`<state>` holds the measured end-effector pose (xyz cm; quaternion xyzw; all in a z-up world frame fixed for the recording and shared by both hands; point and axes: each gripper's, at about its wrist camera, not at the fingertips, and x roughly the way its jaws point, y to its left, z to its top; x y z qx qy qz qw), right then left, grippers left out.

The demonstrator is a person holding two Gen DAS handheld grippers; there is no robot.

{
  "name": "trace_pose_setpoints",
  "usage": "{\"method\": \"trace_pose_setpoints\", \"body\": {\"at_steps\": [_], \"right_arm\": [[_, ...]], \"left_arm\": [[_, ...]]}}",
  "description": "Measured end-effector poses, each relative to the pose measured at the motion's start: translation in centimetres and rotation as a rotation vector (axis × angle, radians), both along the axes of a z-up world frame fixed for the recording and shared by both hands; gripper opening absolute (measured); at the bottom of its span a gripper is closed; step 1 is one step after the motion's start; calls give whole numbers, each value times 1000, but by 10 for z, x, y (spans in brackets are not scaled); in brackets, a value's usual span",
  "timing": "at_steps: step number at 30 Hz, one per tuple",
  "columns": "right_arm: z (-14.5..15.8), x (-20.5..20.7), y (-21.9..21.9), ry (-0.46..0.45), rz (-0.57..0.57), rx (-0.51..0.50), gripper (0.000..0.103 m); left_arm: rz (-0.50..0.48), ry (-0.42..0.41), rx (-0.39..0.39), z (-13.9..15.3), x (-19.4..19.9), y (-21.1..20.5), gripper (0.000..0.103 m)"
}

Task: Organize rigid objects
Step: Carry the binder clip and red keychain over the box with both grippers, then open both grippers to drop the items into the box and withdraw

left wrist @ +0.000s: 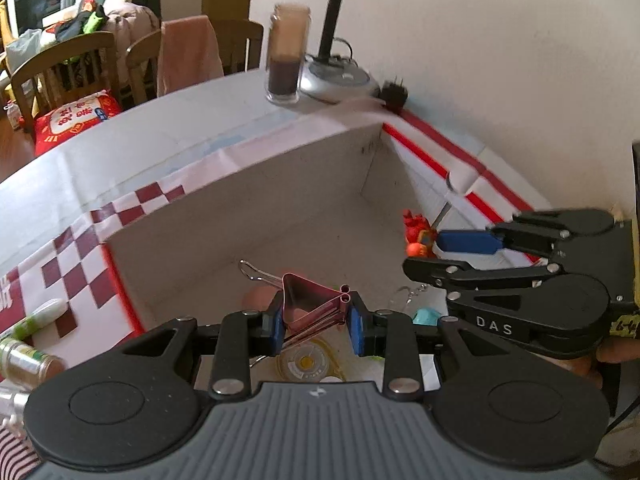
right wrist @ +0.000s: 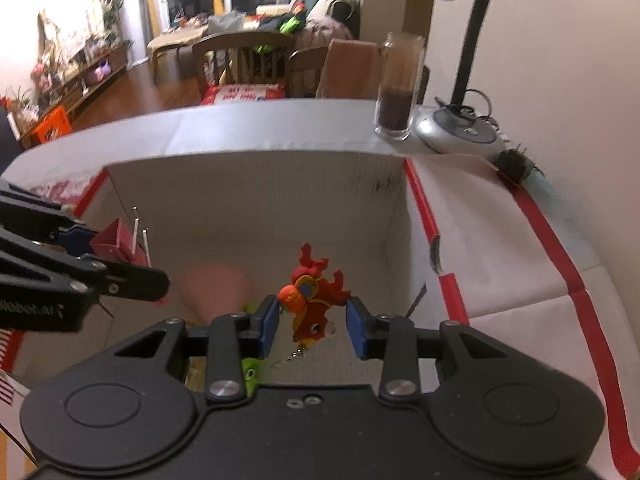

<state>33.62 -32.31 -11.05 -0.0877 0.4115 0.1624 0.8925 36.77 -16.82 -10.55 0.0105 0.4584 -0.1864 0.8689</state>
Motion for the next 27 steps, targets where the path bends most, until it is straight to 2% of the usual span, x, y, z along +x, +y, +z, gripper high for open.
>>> {"method": "trace_pose_setpoints", "body": {"at_steps": [10,19,24,27], "right_arm": [[-22,13,4,111,82,-47,35],[-22,16,11,182,105,-81,36],[-19,15,12,198,103,-64,40],[-18,14,8,196,94,-46,47]], "left_arm": [[12,104,90,-33,36,-17,30],[23,159,102,-47,51,-23,30],[26,169,115,-50,57,-27,30],[25,165,122,-51,57,-30,30]]}}
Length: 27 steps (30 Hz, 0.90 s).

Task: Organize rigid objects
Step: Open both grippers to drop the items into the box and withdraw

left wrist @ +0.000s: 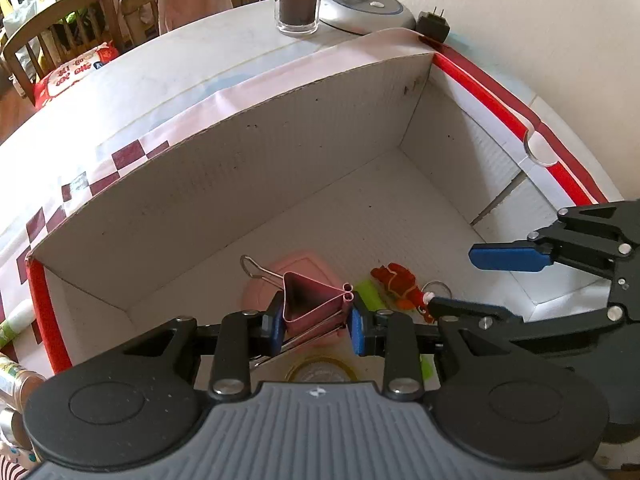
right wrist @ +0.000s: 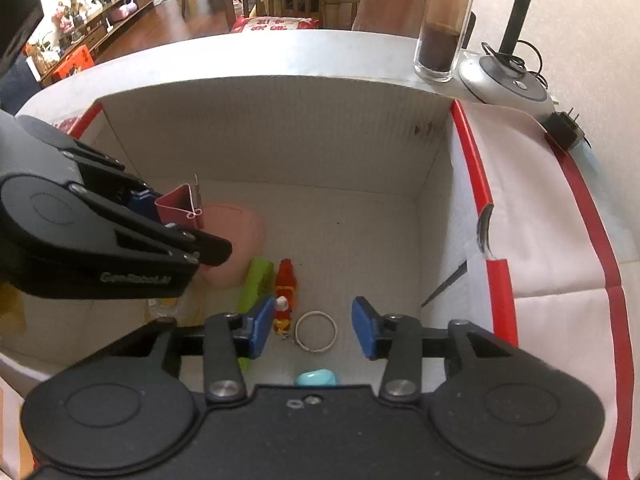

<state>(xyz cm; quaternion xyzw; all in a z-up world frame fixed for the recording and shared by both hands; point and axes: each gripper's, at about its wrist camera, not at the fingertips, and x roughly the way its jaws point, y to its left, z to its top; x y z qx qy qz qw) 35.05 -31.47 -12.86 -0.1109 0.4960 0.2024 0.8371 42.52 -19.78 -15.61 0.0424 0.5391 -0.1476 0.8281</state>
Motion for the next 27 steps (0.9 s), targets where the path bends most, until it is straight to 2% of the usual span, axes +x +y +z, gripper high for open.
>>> {"method": "trace_pose_setpoints", "body": {"at_steps": [2,11,15,27], "right_arm": [[2,-1,-3,0,-8,14,51],[10,-4,-9,-18,-28,43,57],[15,-4,-13,-31,-44,60,59],[40,-27,-6,-93,-72,90,66]], "left_arm": [[-3,1,-1,0,0,-1,30],[20,-17,-33,8,-9,7,32],[20,-43,-56,18,-16,11,46],[-17,-142,-113,59,-54,26,47]]}}
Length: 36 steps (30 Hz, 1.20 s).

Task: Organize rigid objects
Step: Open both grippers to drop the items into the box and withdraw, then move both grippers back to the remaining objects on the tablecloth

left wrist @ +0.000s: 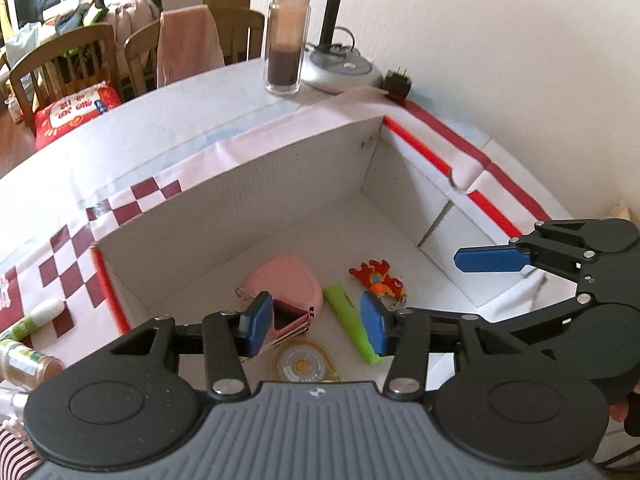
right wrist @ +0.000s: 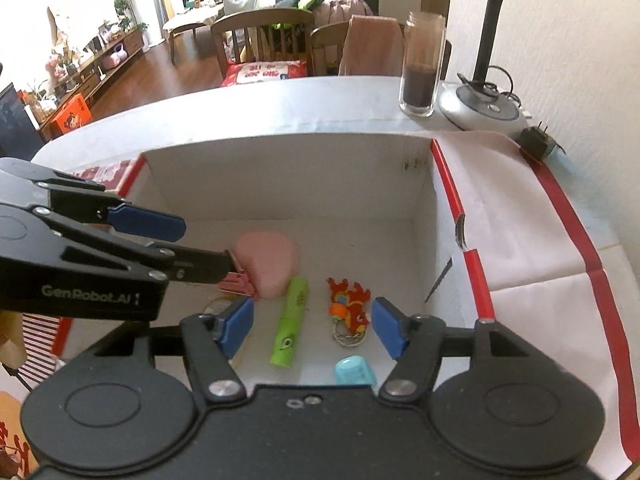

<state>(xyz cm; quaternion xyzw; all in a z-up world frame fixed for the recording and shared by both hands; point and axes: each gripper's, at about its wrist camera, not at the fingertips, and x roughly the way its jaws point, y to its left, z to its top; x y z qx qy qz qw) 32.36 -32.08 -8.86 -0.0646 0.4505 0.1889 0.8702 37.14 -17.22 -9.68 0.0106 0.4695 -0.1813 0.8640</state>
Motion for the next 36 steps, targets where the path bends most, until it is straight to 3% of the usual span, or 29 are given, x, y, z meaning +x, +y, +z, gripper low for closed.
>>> {"method": "trace_pose_setpoints", "body": {"at_steps": [6,9,17,19,21,28,32,36], "right_arm": [[17,-20,14,-34,-15,21,71],[22,-30,21,-47,-26,37,75],[37,-62,53,-87,-33,71,84],[41,-72,63,-99,-34,77,85],[43,-82,73,-109,-31,88,87],[48,-109,110,-149,-21,101,89],[50,-121,126,-165,-22,115,97],[49,-135,146,-174,-15,118,99]], "left_arm": [[3,-41,-35,19,-25,25,49],[7,-68,-55,29,-38,40,56],[19,-121,-84,47,-76,87,56],[27,-132,-86,50,-85,99,56],[36,-146,-89,53,-96,114,63],[93,-217,-77,59,-129,170,63],[121,-236,-78,60,-142,203,64],[147,-253,-83,56,-152,230,73]]}}
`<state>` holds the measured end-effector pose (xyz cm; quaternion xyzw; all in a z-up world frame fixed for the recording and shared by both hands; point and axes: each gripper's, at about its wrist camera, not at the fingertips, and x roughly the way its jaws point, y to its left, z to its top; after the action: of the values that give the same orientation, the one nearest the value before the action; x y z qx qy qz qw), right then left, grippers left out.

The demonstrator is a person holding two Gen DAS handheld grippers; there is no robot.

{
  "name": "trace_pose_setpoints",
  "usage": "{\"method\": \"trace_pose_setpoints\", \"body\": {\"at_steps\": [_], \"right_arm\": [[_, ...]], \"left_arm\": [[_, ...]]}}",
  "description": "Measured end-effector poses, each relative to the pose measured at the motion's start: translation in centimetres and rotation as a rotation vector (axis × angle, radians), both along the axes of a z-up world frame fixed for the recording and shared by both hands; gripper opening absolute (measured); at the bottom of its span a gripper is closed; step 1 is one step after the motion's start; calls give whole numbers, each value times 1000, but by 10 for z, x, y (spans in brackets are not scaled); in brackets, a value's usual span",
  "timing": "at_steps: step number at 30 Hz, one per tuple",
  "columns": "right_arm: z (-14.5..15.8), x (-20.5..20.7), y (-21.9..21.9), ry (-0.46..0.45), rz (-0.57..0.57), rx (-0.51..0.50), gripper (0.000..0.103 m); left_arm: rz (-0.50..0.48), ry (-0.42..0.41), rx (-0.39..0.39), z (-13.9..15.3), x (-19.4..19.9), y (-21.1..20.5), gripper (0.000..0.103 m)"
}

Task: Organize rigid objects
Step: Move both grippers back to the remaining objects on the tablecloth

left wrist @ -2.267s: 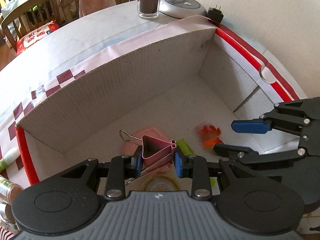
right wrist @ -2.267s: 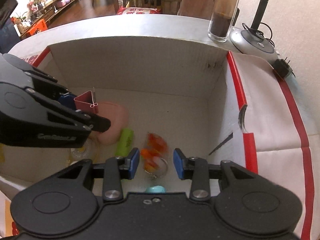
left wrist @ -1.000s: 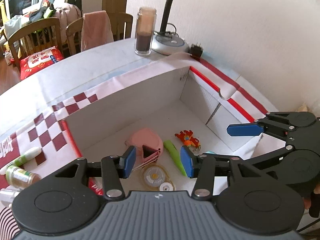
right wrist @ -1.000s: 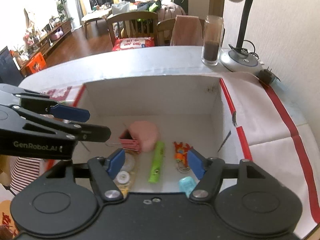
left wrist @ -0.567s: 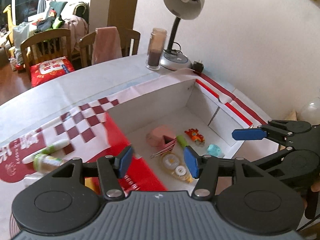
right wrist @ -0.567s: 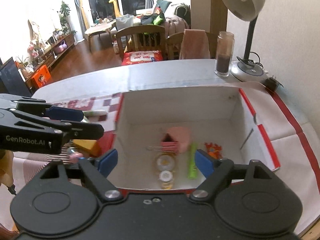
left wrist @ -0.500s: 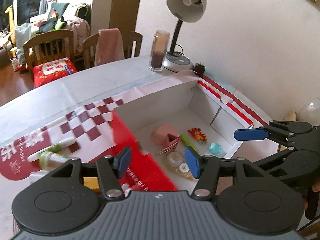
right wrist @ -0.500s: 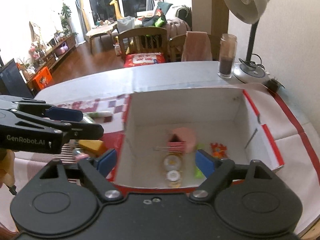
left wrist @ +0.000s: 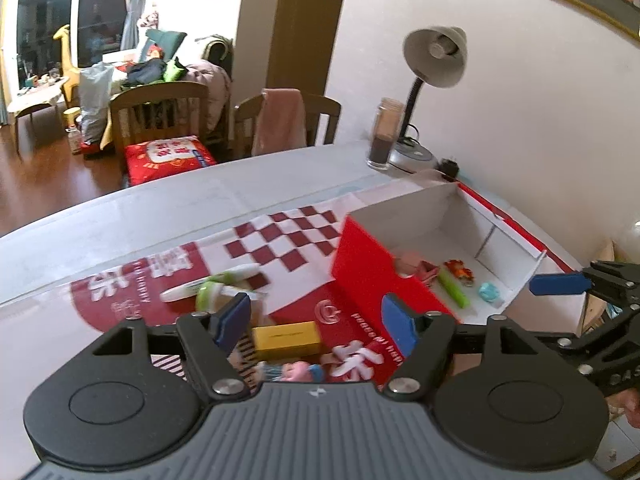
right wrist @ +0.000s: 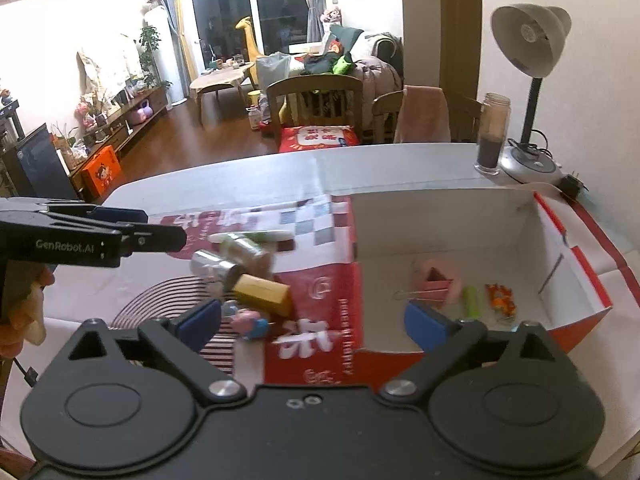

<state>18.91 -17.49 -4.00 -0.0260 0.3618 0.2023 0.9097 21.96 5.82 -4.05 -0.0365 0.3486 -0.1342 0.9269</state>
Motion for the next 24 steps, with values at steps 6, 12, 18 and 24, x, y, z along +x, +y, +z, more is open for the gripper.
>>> {"method": "trace_pose_setpoints", "body": {"at_steps": [6,12,18,24], "right_arm": [[-5,-12,33,-12,31,5,102],[-17,-20,64,-15,59,-6,103],[-36,-18,81,26,51,-15,103],[-59,-8,91,44,61,-60,102]], "left_arm": [[44,-5,-14,-11,-10,31,79],[81,-13,-11,-26,-17,57,80],[92,33,-31,-49,-10,72,80],[109,79,-38,-77,2,73,80]]}}
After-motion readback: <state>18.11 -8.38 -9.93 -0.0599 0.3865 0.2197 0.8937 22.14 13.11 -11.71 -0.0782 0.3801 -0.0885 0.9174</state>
